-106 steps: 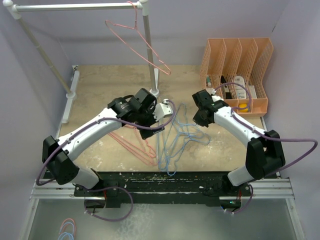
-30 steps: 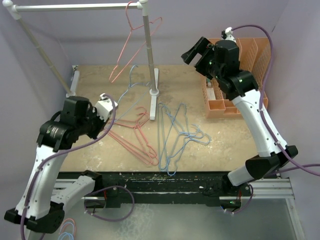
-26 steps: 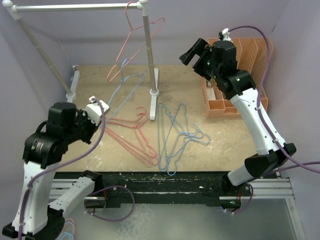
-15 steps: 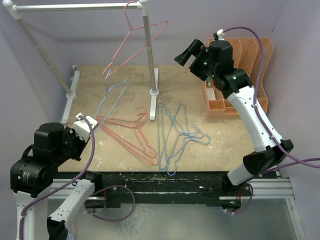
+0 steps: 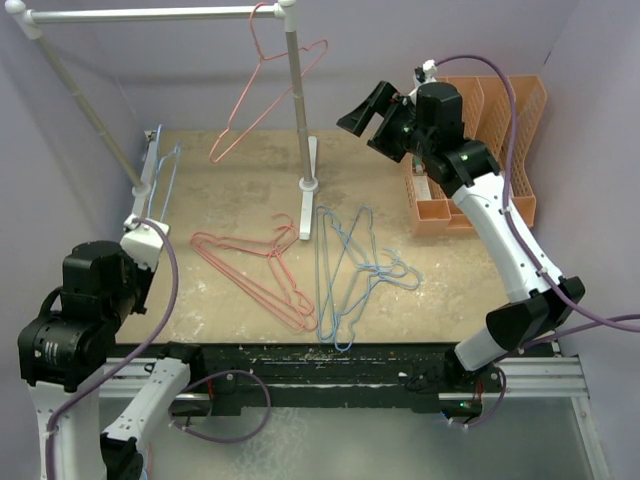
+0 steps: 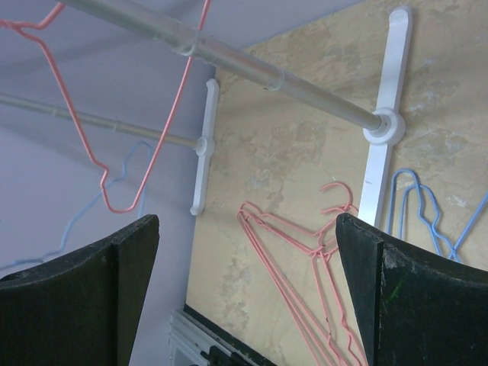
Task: Organize the hangers
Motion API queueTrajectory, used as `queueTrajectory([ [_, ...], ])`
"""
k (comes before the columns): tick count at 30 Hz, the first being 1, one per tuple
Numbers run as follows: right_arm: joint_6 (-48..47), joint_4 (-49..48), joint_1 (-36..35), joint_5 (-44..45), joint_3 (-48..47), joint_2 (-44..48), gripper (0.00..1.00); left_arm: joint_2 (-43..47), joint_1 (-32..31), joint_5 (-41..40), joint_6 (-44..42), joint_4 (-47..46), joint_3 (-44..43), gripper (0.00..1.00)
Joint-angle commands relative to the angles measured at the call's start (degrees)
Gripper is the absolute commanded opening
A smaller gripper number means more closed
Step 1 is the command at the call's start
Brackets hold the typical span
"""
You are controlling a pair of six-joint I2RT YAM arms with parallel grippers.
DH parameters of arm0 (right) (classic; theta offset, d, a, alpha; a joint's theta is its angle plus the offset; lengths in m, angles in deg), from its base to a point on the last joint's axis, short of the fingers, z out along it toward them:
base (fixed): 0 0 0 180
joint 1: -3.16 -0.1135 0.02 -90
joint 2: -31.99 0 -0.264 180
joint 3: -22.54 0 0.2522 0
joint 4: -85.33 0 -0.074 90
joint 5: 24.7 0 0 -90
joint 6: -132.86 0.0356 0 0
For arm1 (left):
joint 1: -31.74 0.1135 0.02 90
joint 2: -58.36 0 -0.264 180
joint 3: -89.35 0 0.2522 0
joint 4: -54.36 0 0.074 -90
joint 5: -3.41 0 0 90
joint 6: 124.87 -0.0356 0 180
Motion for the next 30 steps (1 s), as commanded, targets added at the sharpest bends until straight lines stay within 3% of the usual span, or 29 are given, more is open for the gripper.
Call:
queueTrajectory([
  [1, -2.18, -3.23, 0.17, -2.71, 1.40, 1.69, 1.00, -6.50, 0.79, -4.67, 3.65, -9.24, -5.08, 0.00],
  [8, -5.28, -2.90, 0.21, -2.41, 2.07, 3.35, 1.00, -25.00, 0.80, 2.11, 5.15, -12.11, -28.06, 0.00],
  [12, -6.50, -3.63, 0.21, -2.36, 3.76, 4.94, 1.00, -32.61, 0.78, 4.01, 4.56, -14.59, -36.60, 0.00],
  [23, -8.75, -2.99, 0.18, -2.27, 3.38, 5.12, 1.00, -41.61, 2.33, 0.60, 3.01, -23.28, -39.56, 0.00],
  [30, -8.86, -4.28, 0.18, -1.87, 4.38, 4.46, 1.00, -46.44, 16.03, 10.71, 5.15, -23.00, -44.55, 0.00],
])
